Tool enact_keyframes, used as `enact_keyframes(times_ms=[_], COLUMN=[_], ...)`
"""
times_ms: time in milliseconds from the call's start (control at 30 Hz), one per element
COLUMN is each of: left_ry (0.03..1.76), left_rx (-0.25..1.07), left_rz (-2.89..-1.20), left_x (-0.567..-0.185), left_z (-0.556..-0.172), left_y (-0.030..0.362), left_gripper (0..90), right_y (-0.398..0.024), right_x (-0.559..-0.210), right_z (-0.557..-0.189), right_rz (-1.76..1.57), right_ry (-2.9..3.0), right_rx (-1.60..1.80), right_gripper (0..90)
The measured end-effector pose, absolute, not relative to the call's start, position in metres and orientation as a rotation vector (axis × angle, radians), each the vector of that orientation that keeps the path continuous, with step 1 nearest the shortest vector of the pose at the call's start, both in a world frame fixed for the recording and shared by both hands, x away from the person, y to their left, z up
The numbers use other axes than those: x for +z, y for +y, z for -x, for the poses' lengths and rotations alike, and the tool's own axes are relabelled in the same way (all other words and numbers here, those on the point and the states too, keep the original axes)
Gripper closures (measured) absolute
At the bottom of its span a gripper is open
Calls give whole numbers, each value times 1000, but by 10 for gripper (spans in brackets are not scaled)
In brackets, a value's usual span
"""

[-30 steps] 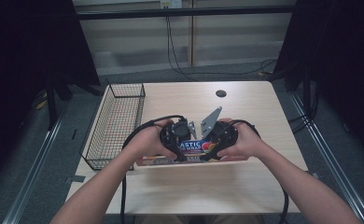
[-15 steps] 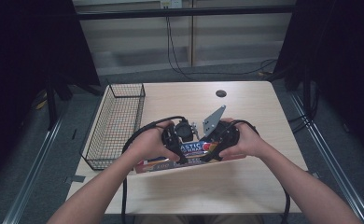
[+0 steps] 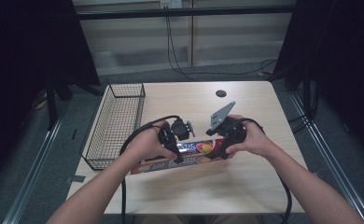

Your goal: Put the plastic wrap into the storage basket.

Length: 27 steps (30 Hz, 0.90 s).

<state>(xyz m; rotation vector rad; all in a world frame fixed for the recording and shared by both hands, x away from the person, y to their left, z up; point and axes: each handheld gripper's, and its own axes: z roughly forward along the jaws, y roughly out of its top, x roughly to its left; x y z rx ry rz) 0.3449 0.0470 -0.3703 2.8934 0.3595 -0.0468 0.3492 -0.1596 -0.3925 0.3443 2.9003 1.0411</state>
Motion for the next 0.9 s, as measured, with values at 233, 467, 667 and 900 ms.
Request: enact_keyframes(times_ms=[233, 467, 667, 900], left_ry=[430, 504, 558, 575], left_rx=[-56, -53, -53, -43], left_rz=[-2873, -2858, -2844, -2838], left_x=[-364, -360, -357, -350], left_z=[-351, -357, -359, -362], left_y=[60, 72, 82, 89], left_gripper=[443, 442, 443, 443], right_y=[-180, -191, -197, -199], right_x=[-388, -391, -391, -392], right_z=[-355, -356, -355, -355], right_rz=[-450, -497, -513, -517], right_ry=[2865, 2844, 2835, 2834], right_rx=[1032, 1017, 1005, 998], right_gripper=[92, 91, 89, 89])
